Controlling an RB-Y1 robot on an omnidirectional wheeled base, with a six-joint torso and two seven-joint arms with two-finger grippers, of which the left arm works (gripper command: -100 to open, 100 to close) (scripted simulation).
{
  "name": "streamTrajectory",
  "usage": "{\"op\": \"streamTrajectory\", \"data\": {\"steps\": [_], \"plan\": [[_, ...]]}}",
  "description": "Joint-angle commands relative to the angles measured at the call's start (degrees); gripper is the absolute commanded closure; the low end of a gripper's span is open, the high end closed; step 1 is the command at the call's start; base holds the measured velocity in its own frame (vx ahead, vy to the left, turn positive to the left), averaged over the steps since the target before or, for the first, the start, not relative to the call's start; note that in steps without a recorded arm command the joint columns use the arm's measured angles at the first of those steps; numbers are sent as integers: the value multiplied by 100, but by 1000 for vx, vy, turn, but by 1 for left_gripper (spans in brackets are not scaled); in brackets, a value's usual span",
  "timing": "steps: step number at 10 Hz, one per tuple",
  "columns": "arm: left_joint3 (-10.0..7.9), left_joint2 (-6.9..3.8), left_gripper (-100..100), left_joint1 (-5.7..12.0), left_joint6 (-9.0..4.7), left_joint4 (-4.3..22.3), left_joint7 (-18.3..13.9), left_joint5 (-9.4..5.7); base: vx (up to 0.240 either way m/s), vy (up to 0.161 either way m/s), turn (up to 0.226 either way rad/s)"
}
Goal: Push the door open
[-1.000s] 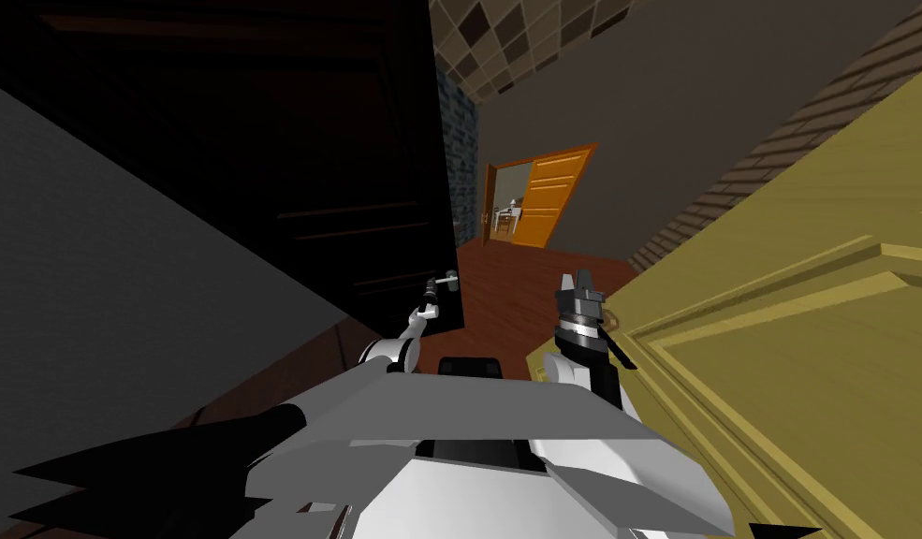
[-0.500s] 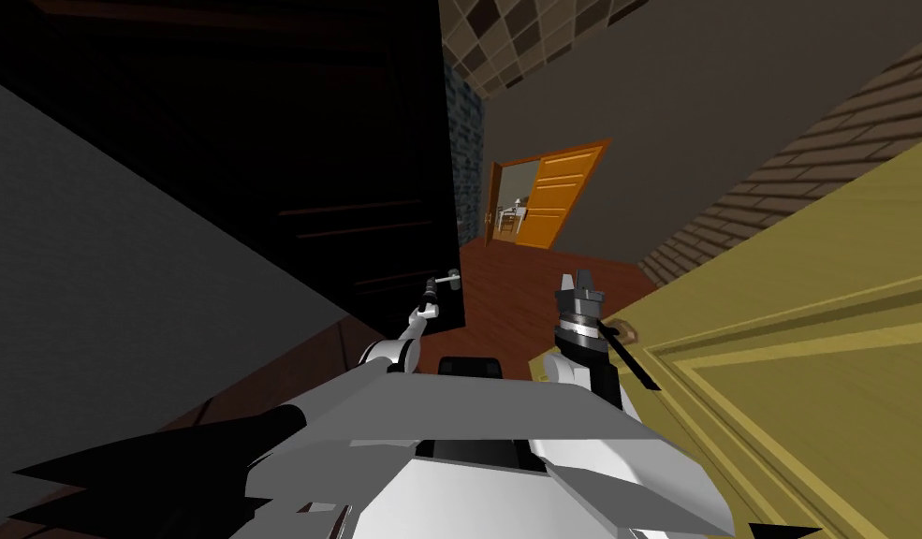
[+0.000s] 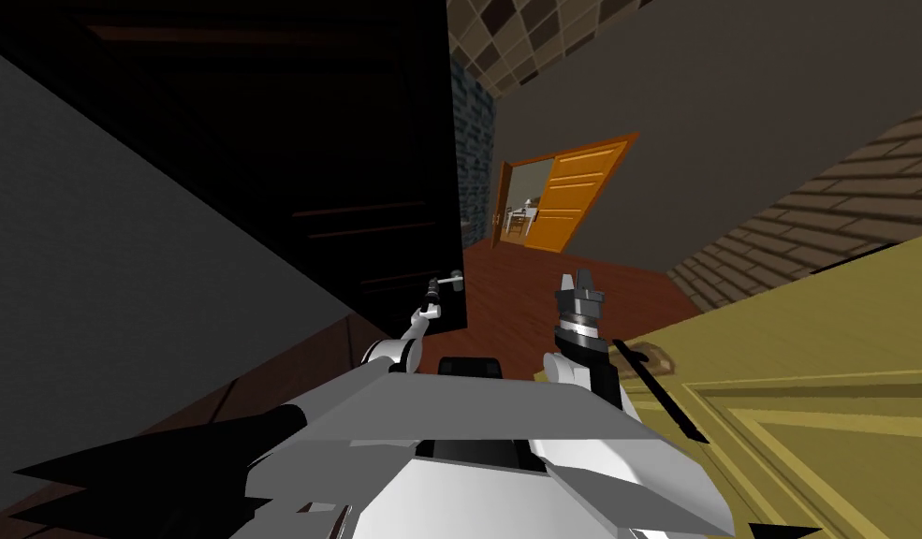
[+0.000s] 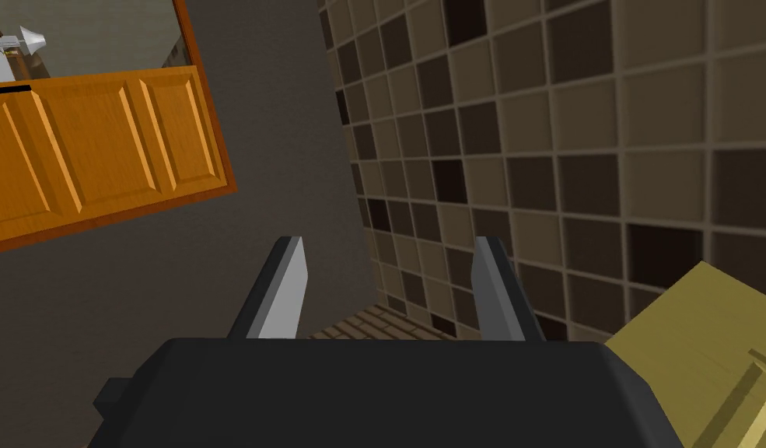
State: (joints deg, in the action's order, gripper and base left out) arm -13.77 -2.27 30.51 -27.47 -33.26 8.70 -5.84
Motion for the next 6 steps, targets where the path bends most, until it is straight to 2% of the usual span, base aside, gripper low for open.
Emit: {"op": "streamTrajectory", "data": {"steps": [1, 4, 6], "plan": [[-81, -77, 100, 26, -100, 16, 62, -45, 143, -78, 146], [-82, -6, 100, 54, -118, 40, 140, -73, 108, -39, 130], [-82, -6, 100, 54, -118, 40, 140, -73, 41, -7, 19]]}}
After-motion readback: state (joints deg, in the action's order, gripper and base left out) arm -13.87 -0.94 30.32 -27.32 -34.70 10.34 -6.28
